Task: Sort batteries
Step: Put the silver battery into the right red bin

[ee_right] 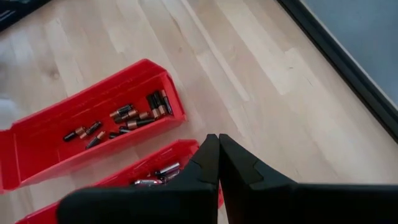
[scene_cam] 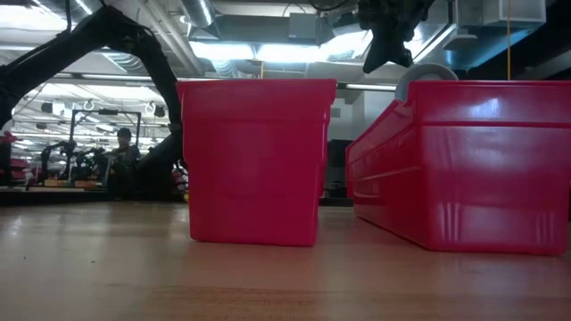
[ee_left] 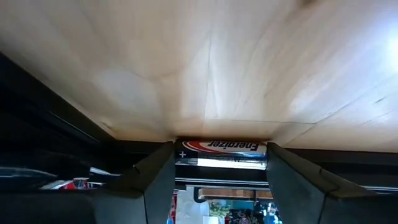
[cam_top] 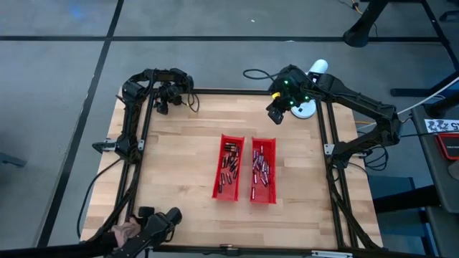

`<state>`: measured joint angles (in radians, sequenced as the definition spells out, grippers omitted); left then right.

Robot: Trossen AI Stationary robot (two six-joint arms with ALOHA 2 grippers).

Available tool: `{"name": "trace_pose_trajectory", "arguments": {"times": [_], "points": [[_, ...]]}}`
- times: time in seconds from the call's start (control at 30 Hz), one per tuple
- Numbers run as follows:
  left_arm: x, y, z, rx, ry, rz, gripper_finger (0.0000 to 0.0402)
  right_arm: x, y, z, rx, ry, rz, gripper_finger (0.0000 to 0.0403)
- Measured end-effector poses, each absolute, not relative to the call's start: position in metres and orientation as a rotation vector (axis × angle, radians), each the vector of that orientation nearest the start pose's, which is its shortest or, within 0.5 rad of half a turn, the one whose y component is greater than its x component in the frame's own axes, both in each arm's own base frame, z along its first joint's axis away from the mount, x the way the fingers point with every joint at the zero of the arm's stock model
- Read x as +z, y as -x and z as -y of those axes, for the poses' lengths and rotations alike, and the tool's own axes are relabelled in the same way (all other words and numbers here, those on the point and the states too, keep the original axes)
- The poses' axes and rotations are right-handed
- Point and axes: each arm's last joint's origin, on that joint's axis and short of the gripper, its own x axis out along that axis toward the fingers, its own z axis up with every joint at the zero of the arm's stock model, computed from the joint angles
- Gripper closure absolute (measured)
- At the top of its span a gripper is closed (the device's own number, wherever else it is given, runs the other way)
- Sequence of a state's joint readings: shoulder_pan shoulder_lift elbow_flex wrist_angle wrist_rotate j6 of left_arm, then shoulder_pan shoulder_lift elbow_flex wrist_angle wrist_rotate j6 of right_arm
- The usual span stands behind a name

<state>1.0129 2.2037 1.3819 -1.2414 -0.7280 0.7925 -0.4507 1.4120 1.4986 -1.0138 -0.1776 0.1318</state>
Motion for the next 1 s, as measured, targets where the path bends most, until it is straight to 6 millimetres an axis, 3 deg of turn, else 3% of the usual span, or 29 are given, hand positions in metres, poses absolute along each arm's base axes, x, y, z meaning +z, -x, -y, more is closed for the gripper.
{"name": "trace_pose_trajectory", "arguments": {"times": [0.2, 0.47, 0.73, 1.0], "points": [[0.105, -0.180, -0.295, 0.095, -0.093, -2.393, 0.0194, 0.370, -0.252, 0.116, -0.305, -0.386, -0.842, 0.0397], [0.139, -0.201, -0.277, 0.189, -0.118, -2.271, 0.0195, 0.373, -0.255, 0.118, -0.276, -0.306, -0.808, 0.0397], [0.195, -0.230, -0.235, 0.246, -0.021, -1.923, 0.0196, 0.375, -0.257, 0.119, -0.249, -0.226, -0.776, 0.0397], [0.250, -0.266, -0.173, 0.109, 0.123, -1.418, 0.0196, 0.376, -0.258, 0.120, -0.239, -0.194, -0.770, 0.0397]]}}
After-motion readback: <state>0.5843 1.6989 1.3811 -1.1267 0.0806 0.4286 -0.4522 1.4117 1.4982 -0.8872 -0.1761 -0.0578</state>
